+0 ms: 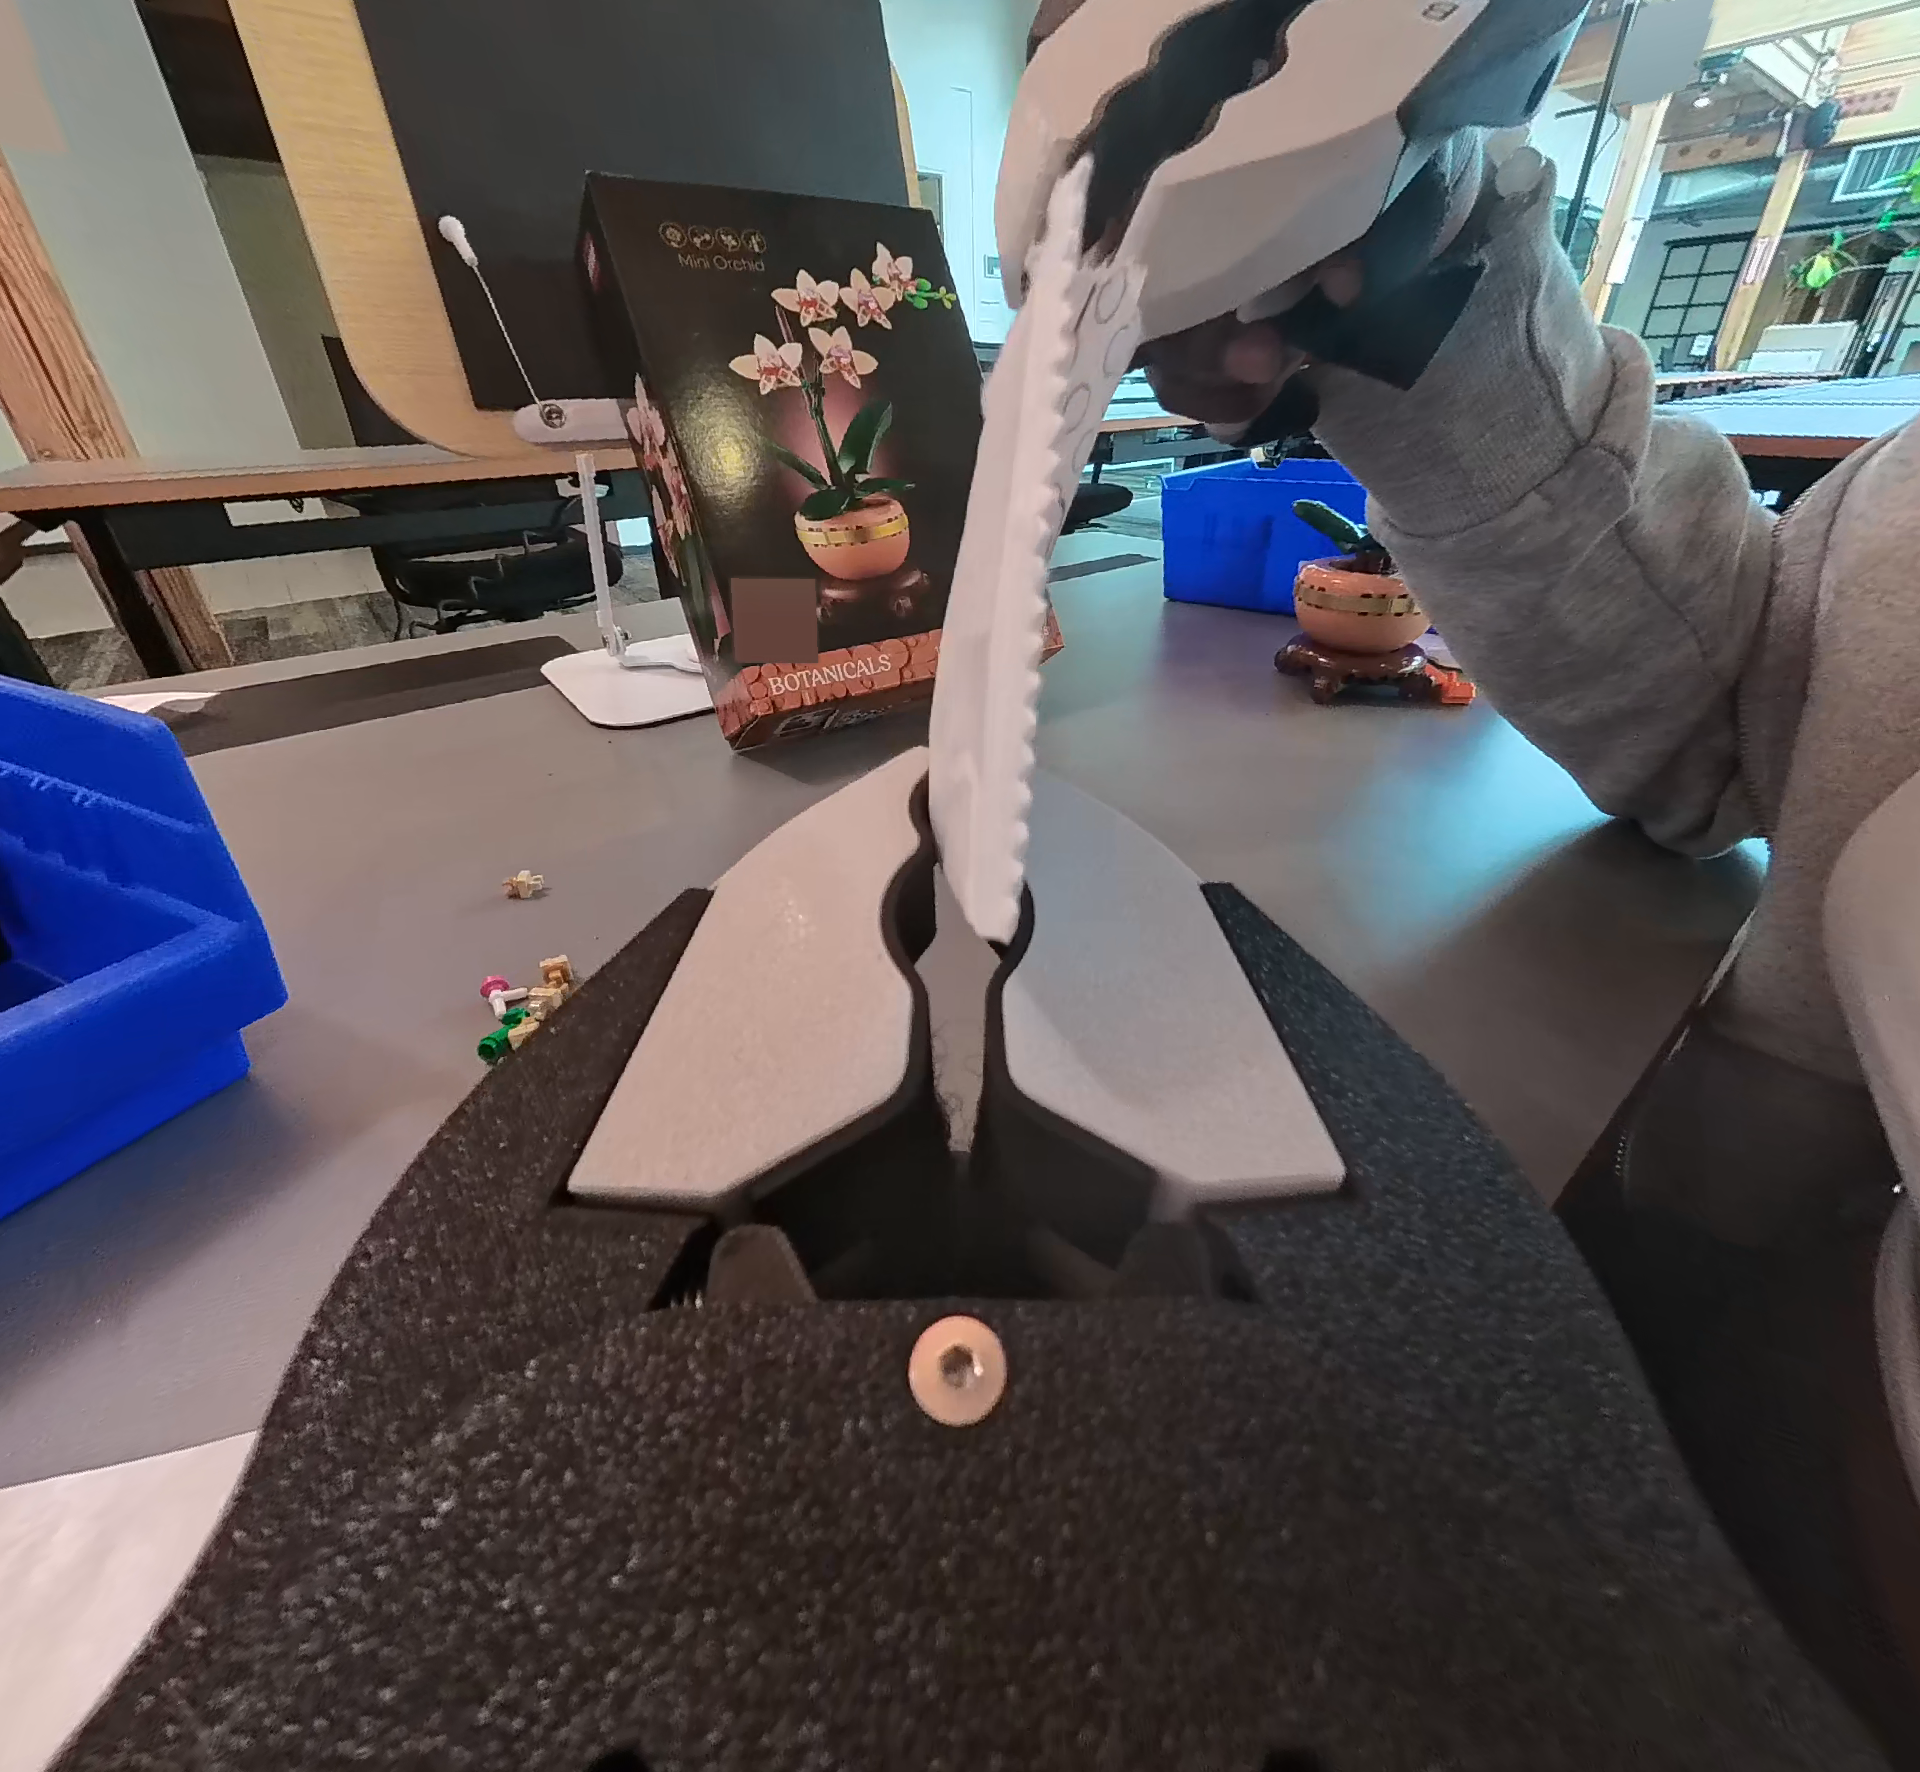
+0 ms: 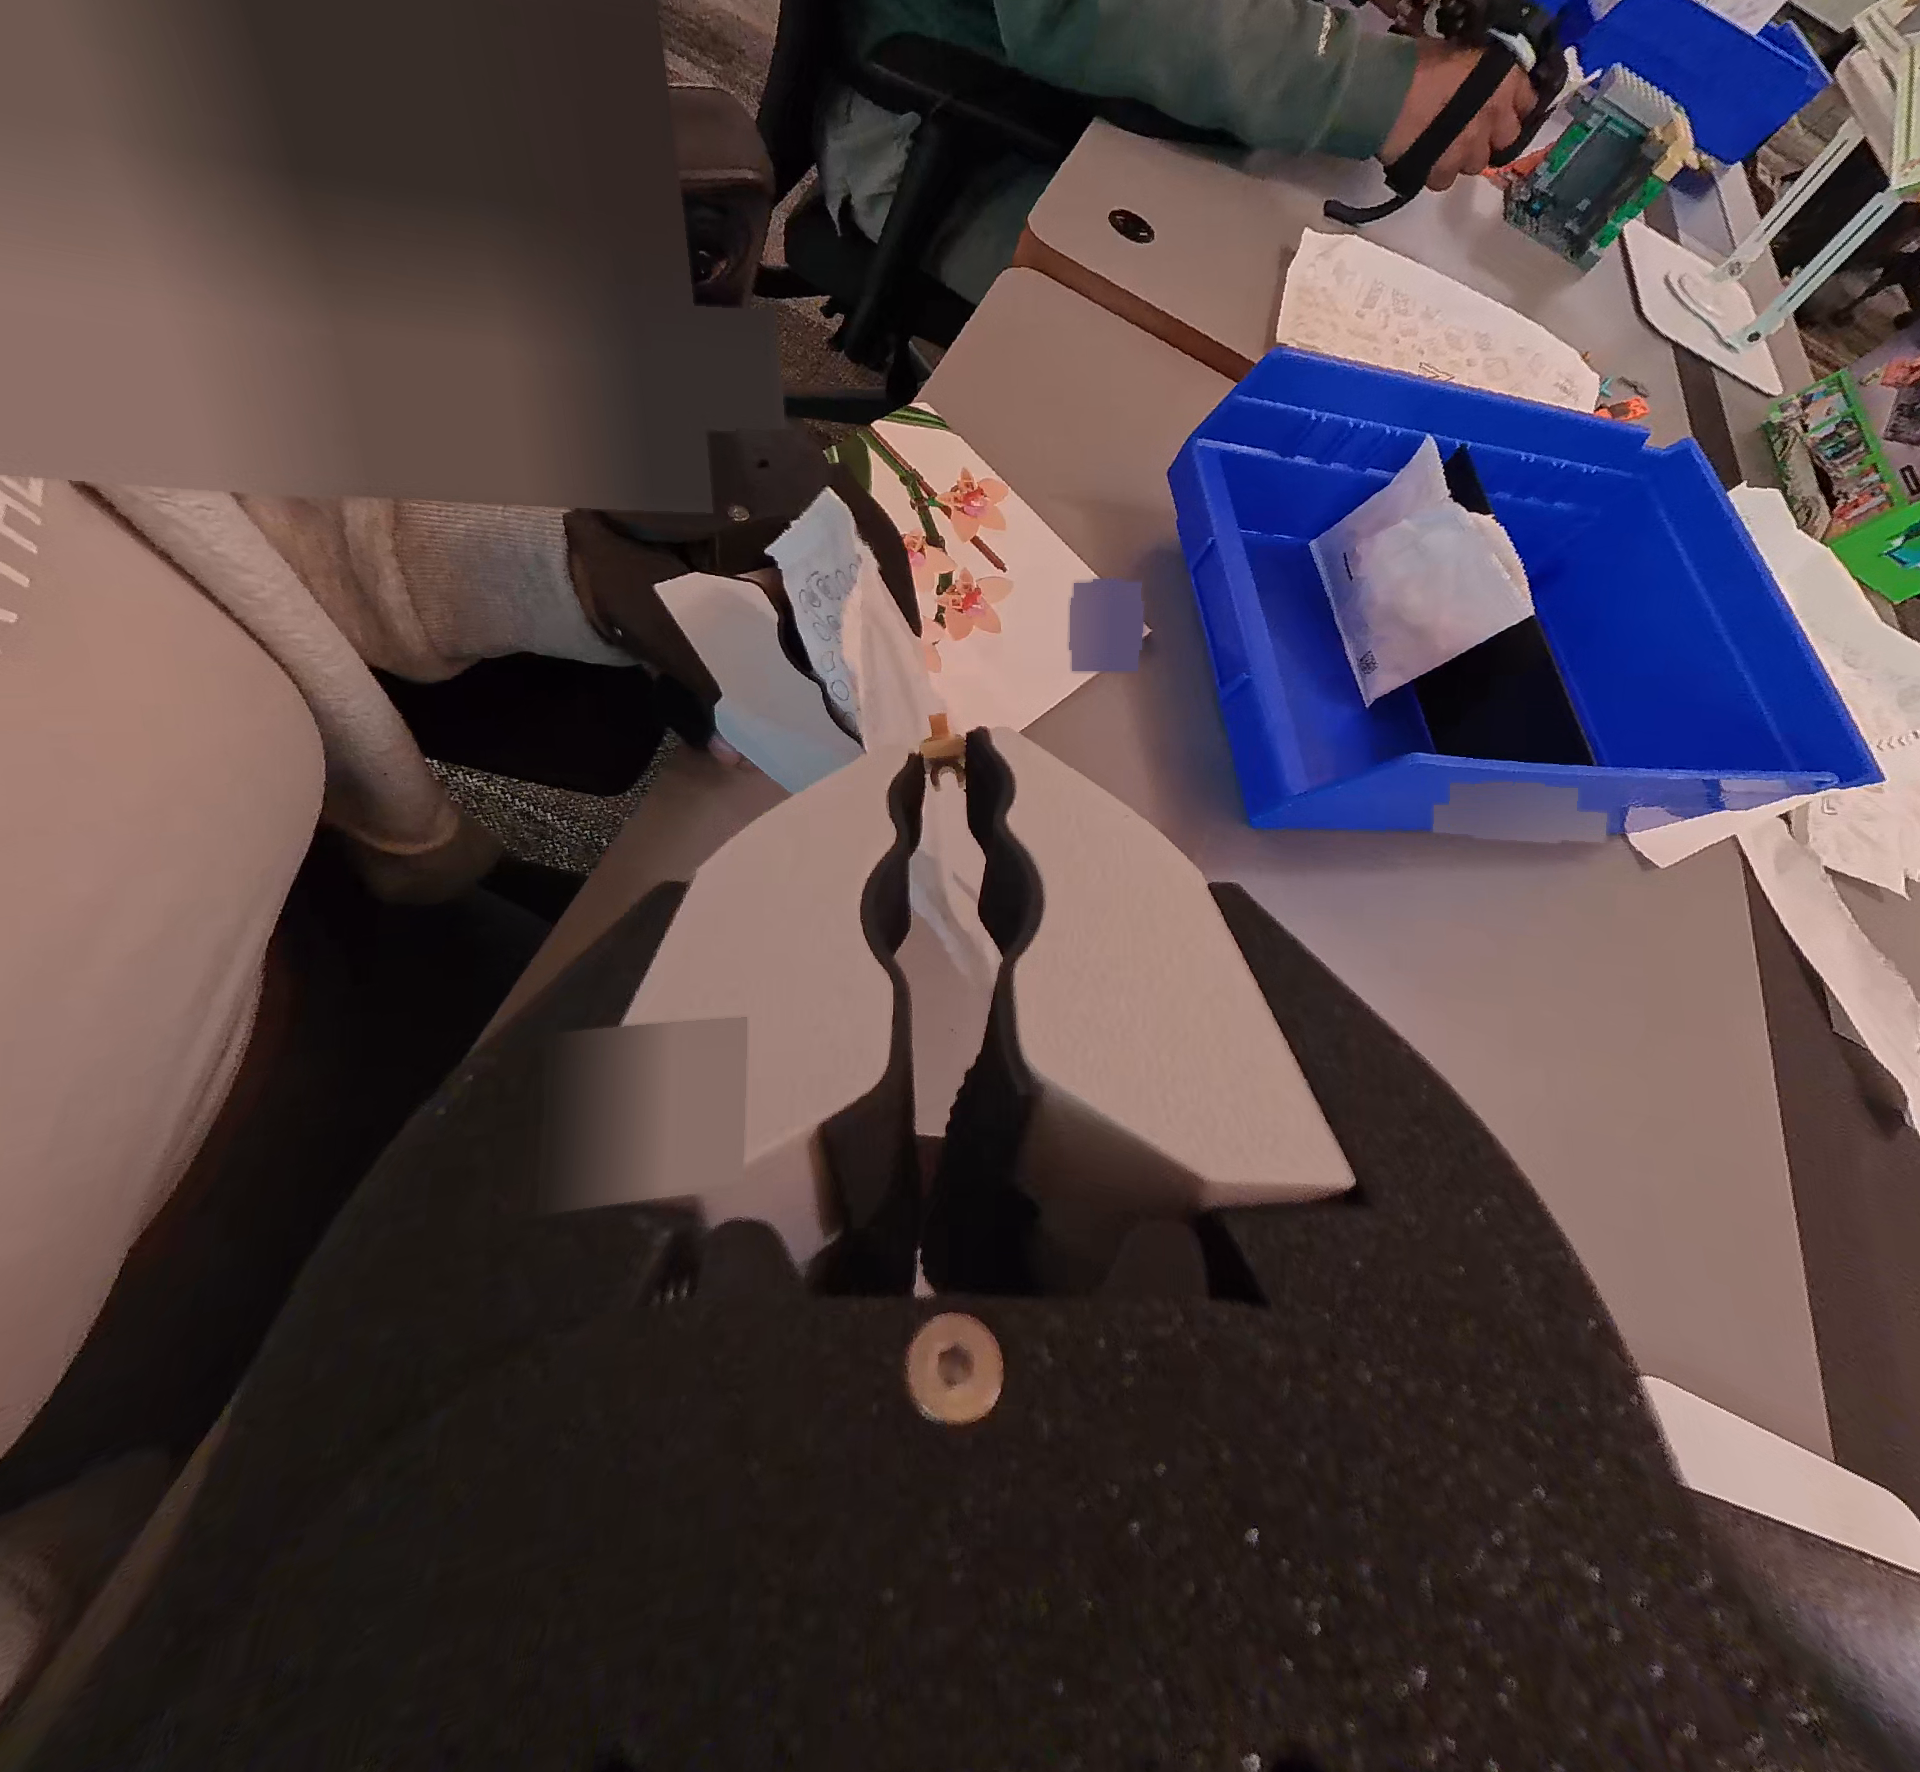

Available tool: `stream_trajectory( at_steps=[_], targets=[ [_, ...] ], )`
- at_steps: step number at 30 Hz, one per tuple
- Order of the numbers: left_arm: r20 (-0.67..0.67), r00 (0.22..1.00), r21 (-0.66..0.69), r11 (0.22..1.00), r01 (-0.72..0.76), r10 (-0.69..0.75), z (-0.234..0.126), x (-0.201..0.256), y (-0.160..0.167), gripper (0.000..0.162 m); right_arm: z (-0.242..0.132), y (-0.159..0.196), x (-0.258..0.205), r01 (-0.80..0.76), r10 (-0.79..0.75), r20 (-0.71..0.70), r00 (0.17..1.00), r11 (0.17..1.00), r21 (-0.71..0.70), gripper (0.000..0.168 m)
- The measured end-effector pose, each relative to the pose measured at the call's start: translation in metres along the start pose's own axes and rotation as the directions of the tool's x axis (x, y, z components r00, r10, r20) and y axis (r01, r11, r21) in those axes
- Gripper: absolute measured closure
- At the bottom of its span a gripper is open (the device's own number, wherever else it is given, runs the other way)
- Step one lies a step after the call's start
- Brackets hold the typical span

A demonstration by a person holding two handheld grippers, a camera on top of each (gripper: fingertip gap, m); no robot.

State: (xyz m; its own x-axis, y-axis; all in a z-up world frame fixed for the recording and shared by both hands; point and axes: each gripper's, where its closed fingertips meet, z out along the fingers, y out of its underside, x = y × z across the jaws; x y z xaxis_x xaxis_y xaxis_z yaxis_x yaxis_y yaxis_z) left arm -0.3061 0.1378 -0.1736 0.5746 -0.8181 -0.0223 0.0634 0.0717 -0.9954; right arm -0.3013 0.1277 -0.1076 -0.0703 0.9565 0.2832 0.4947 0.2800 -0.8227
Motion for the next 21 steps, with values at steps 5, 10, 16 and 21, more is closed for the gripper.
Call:
stream_trajectory(
  at_steps=[5, 10, 16, 21],
  targets=[
    [0.0, 1.0, -0.006, 1.0, 0.002, -0.002, 0.0011, 0.0, 0.0014, 0.16, 0.0007, 0.0012, -0.0015, 0.001, -0.001, 0.006, 1.0, 1.0, -0.006, 0.16],
    [-0.004, 1.0, -0.017, 1.0, 0.002, -0.002, 0.003, 0.0004, 0.0038, 0.16, 0.0048, 0.0038, -0.0016, 0.006, -0.006, 0.003, 1.0, 1.0, -0.024, 0.16],
    [-0.006, 1.0, -0.014, 1.0, 0.006, -0.006, 0.0032, 0.0007, 0.0036, 0.16, 0.0042, 0.0036, 0.0011, 0.008, -0.008, -0.015, 1.0, 1.0, -0.022, 0.16],
    [-0.008, 1.0, -0.012, 1.0, 0.006, -0.006, 0.004, 0.0008, 0.0034, 0.16, 0.003, 0.0027, 0.0015, 0.009, -0.01, -0.018, 1.0, 1.0, -0.017, 0.16]
  ],
)
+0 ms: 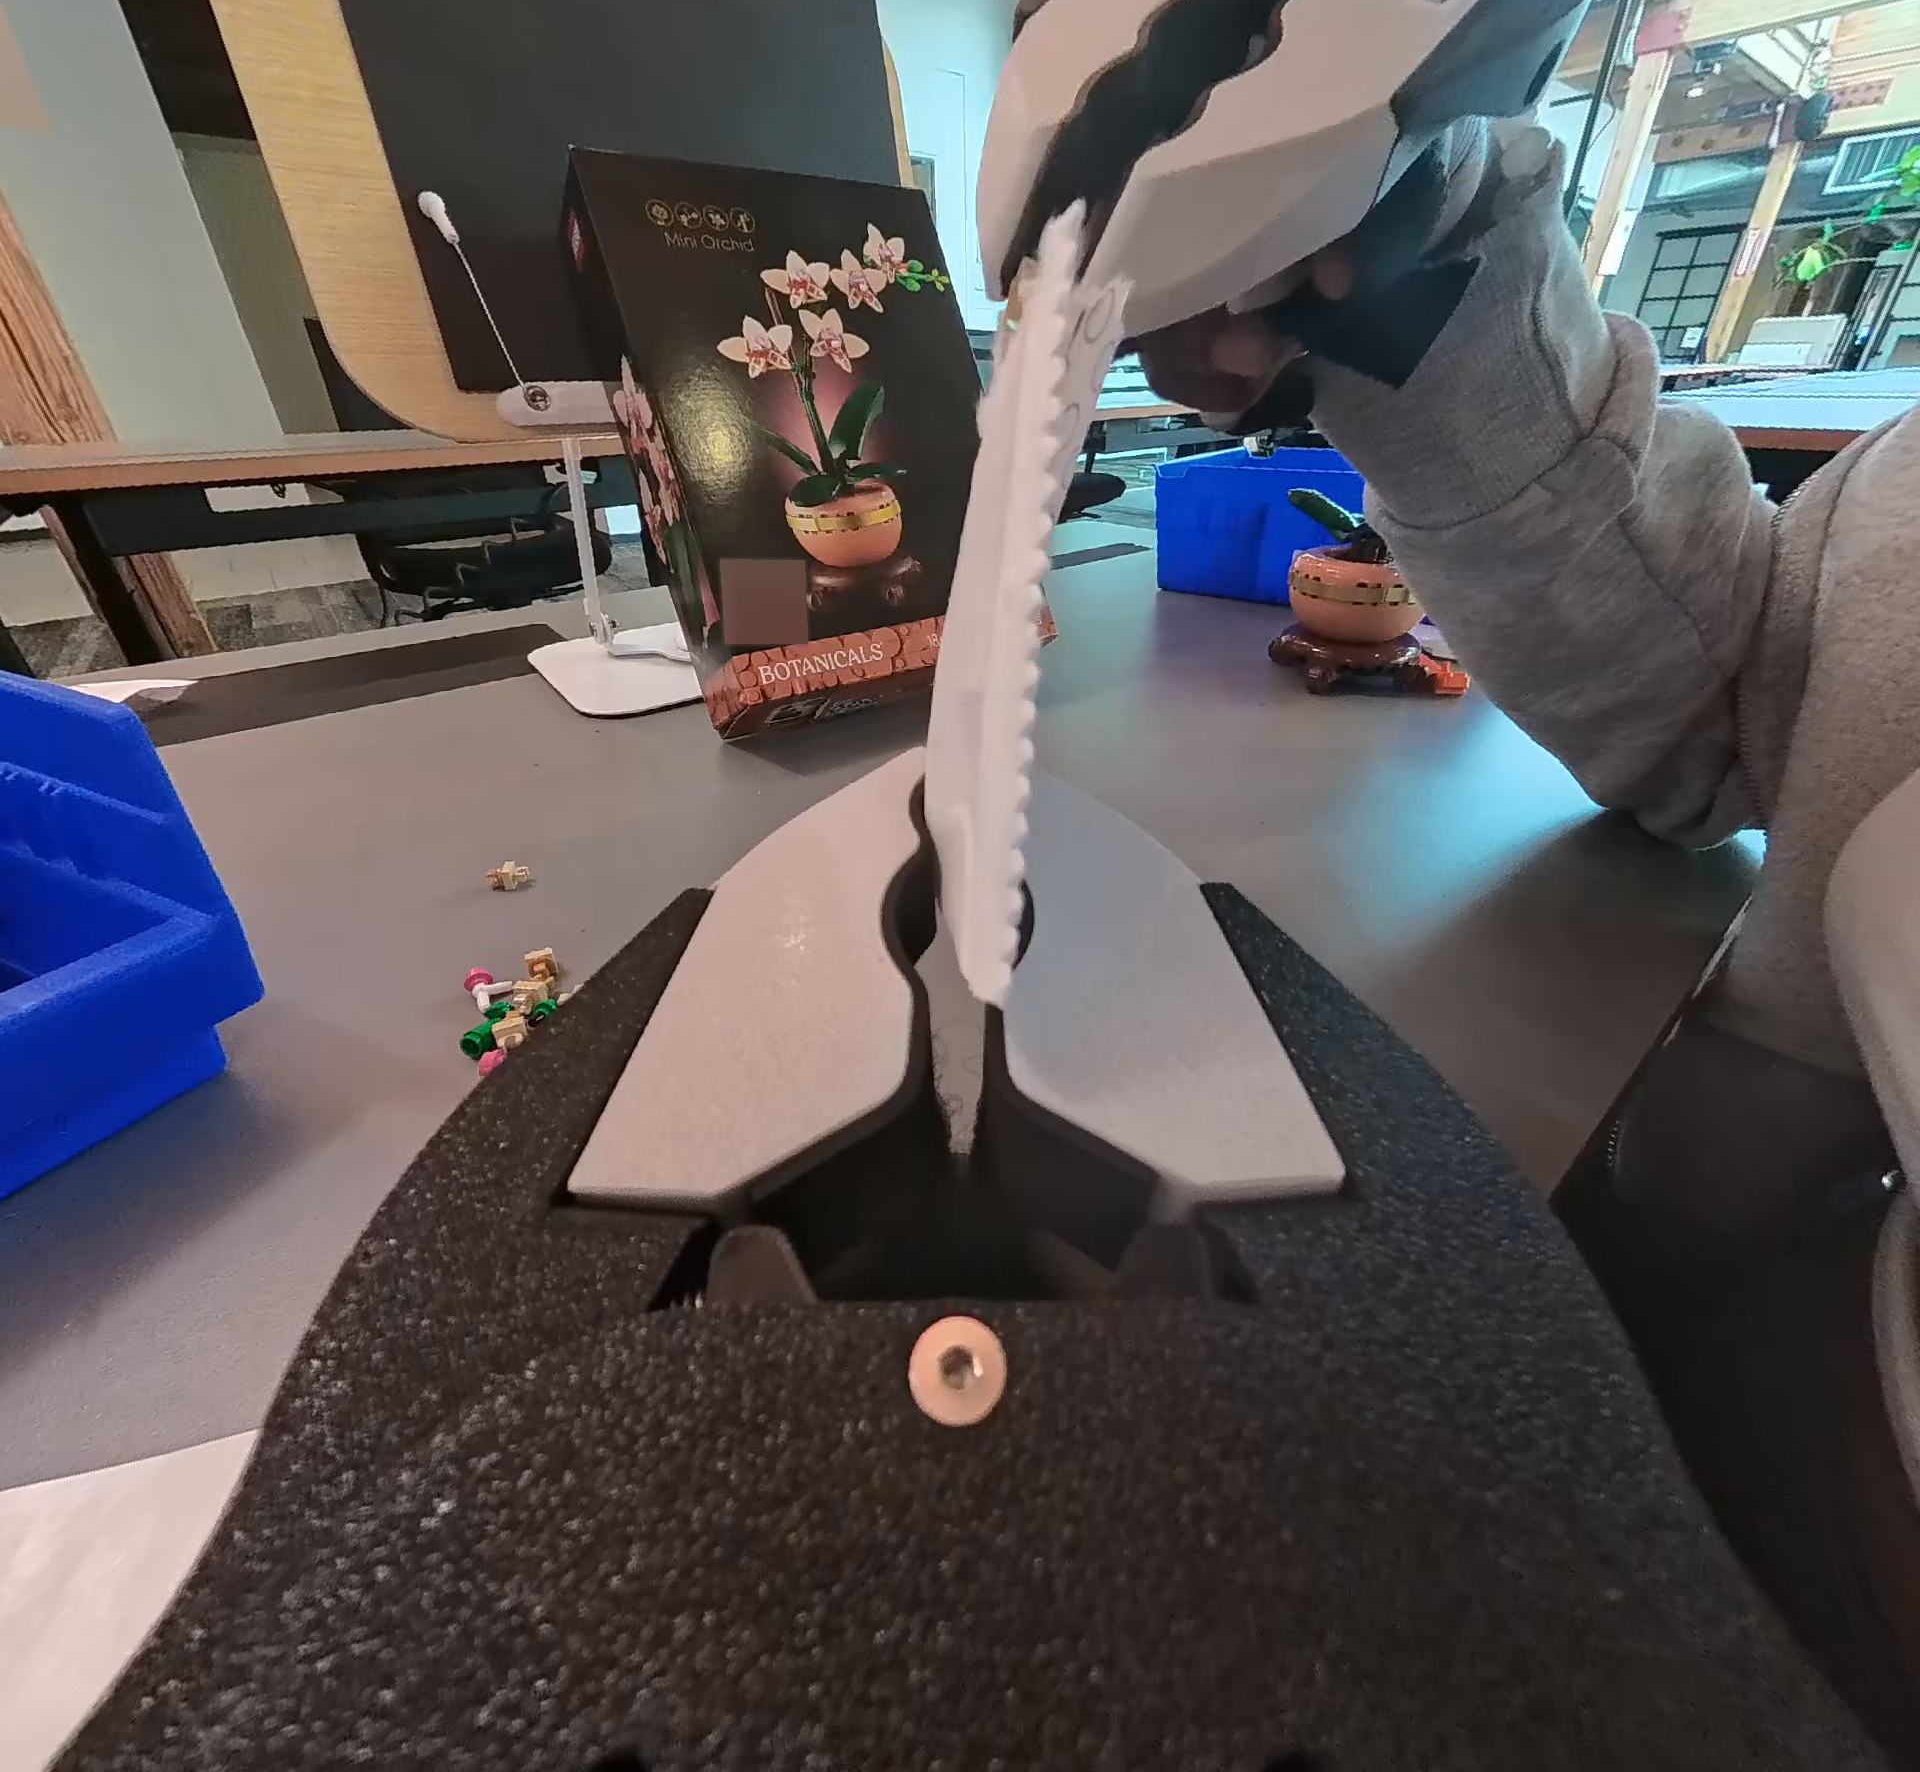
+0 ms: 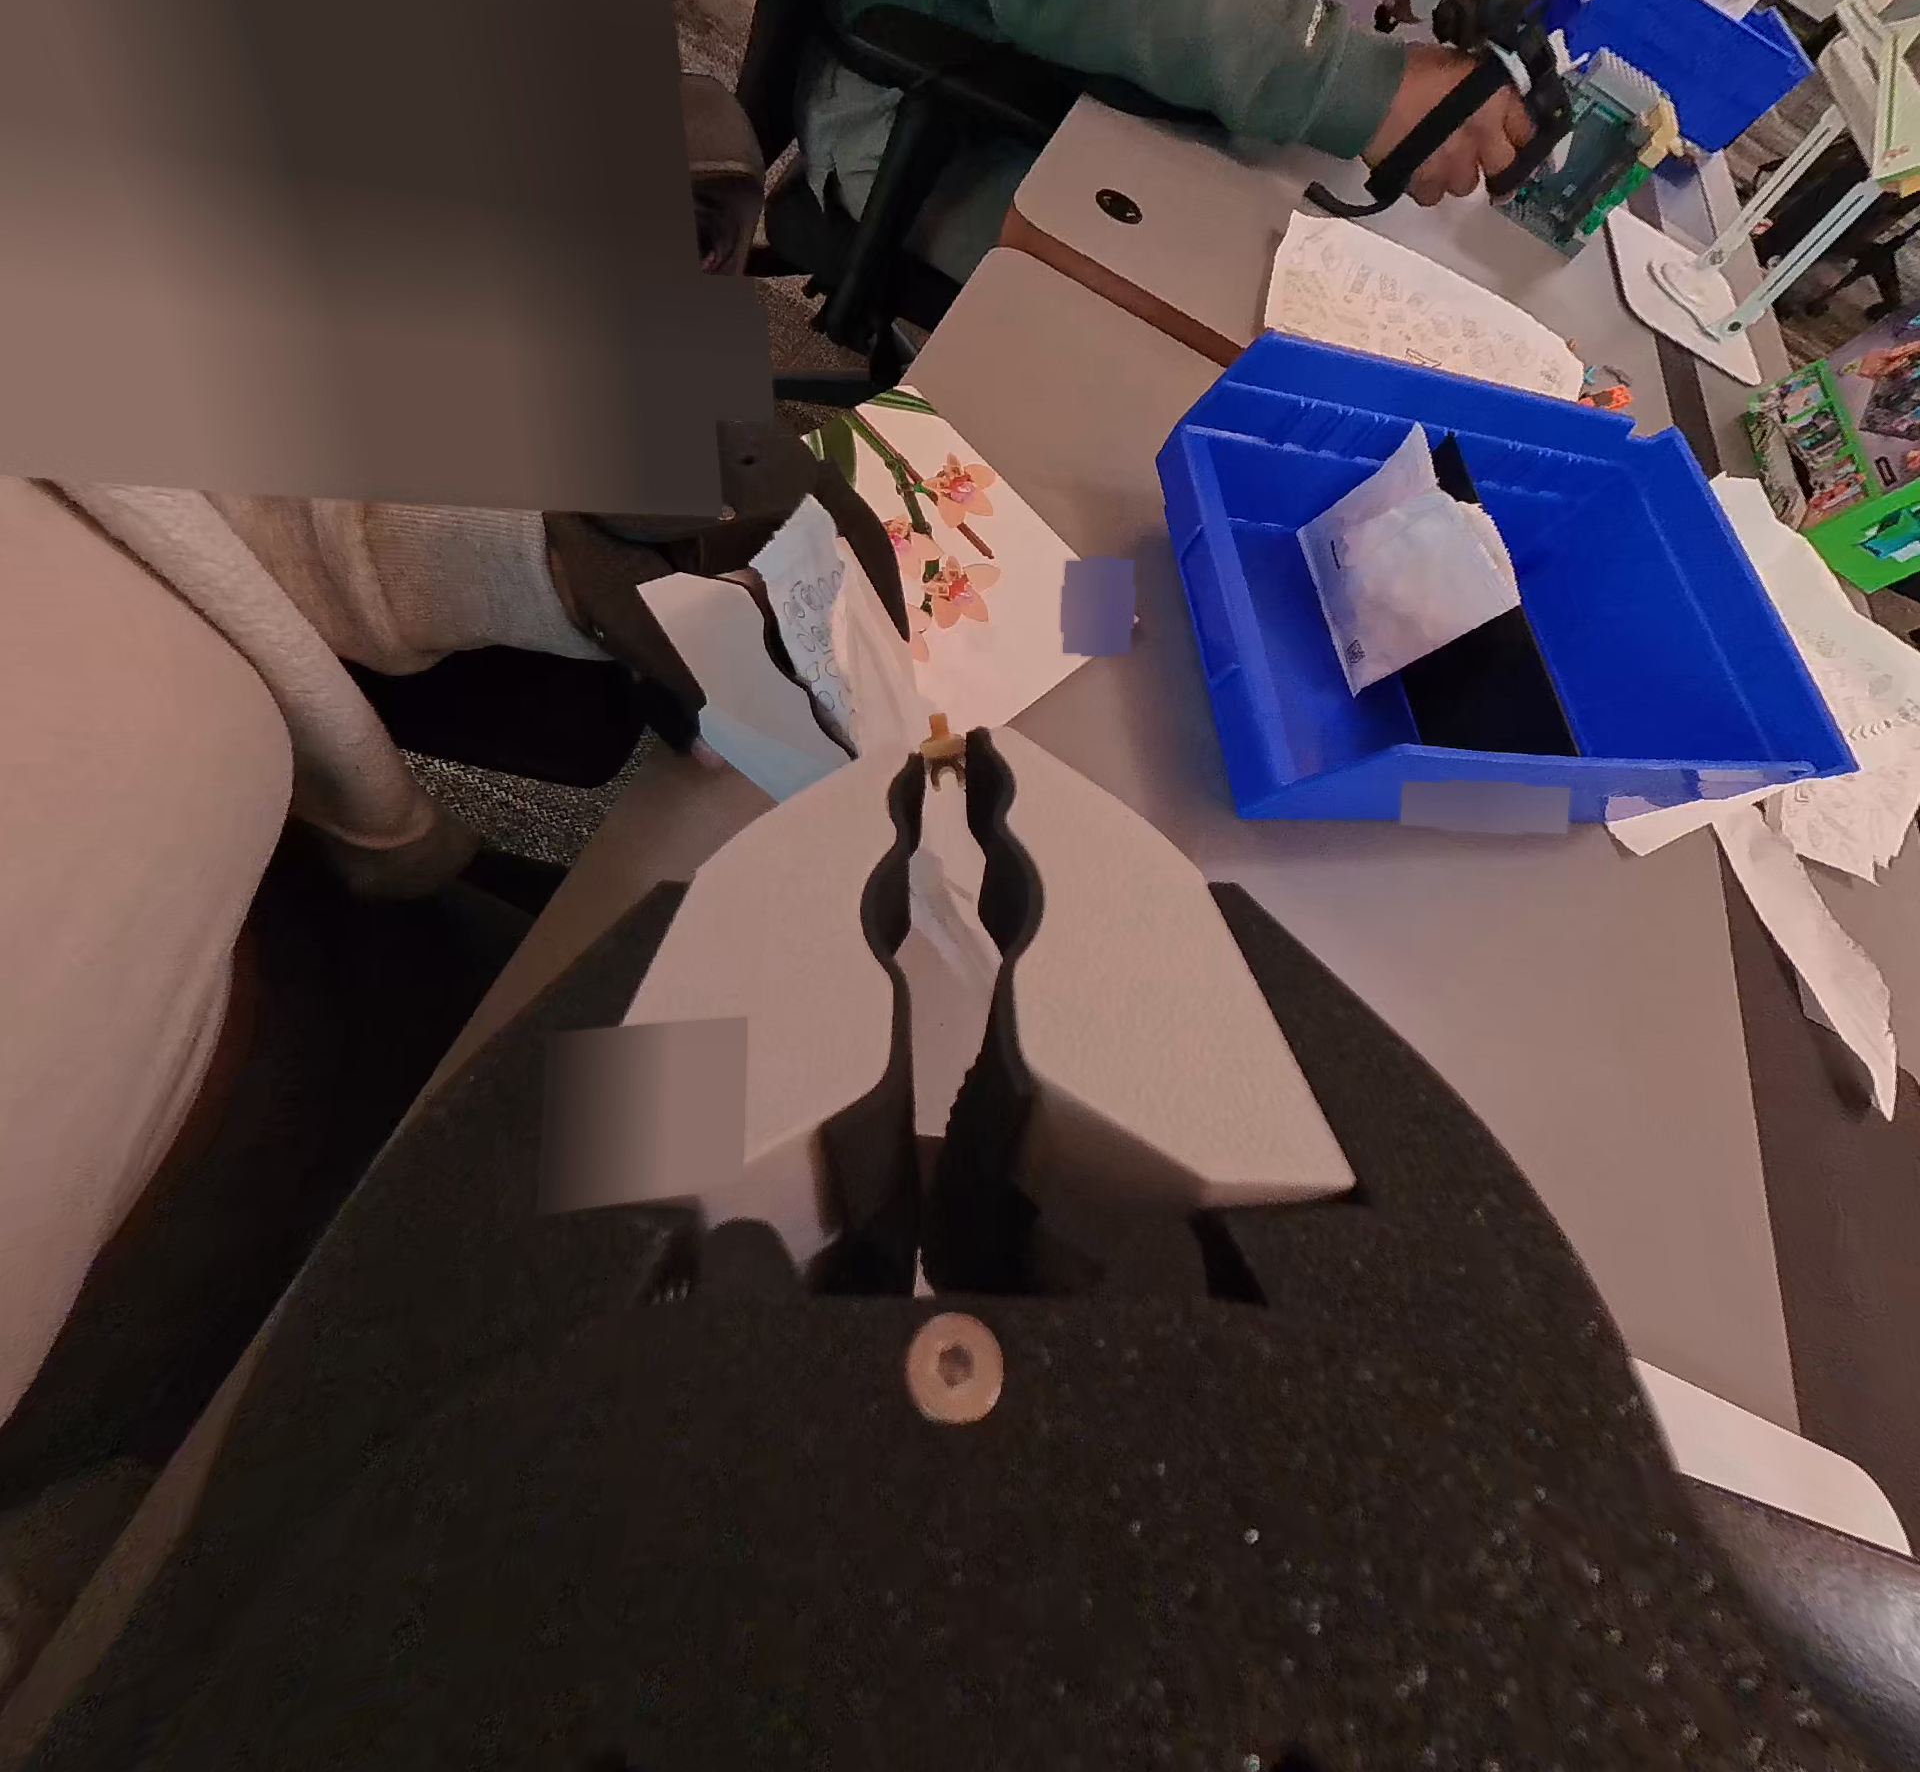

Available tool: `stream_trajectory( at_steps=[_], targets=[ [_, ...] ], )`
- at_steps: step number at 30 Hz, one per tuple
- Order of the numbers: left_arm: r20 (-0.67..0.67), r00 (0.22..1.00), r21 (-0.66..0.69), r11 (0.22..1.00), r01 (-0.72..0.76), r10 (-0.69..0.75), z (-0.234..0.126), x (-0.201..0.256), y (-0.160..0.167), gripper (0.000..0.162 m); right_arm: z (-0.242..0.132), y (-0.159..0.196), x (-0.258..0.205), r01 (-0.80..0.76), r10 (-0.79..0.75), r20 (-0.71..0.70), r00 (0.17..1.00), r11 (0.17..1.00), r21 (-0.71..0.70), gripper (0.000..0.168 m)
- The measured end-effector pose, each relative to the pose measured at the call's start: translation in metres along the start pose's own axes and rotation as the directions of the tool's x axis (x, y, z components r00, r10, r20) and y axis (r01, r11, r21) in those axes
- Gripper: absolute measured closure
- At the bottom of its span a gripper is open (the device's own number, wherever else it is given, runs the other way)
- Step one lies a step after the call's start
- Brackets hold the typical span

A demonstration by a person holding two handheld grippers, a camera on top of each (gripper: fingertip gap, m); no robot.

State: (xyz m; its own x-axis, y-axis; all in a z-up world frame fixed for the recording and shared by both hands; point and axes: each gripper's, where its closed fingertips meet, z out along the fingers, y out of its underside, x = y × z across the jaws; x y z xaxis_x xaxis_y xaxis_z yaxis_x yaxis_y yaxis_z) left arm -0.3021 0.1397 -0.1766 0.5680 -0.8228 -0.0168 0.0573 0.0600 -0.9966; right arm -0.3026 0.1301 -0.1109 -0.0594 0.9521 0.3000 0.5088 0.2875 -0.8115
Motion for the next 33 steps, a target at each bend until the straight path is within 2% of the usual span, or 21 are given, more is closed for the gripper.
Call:
stream_trajectory(
  at_steps=[8, 22, 33],
  targets=[
    [0.016, 1.0, -0.011, 1.0, 0.001, -0.001, 0.0002, -0.002, 0.0018, 0.16, -0.0072, -0.0063, 0.0002, 0.003, -0.003, -0.004, 1.0, 1.0, 0.03, 0.16],
    [0.025, 1.0, -0.029, 1.0, -0.006, 0.007, 0.0012, -0.0024, 0.0039, 0.159, 0.0, 0.0023, -0.0058, 0.009, -0.008, 0.027, 1.0, 1.0, -0.021, 0.16],
    [0.018, 1.0, -0.029, 1.0, -0.005, 0.005, 0.0011, -0.0018, 0.0045, 0.16, -0.0048, -0.0009, -0.0012, -0.008, 0.008, 0.013, 1.0, 1.0, 0.011, 0.16]
  ],
)
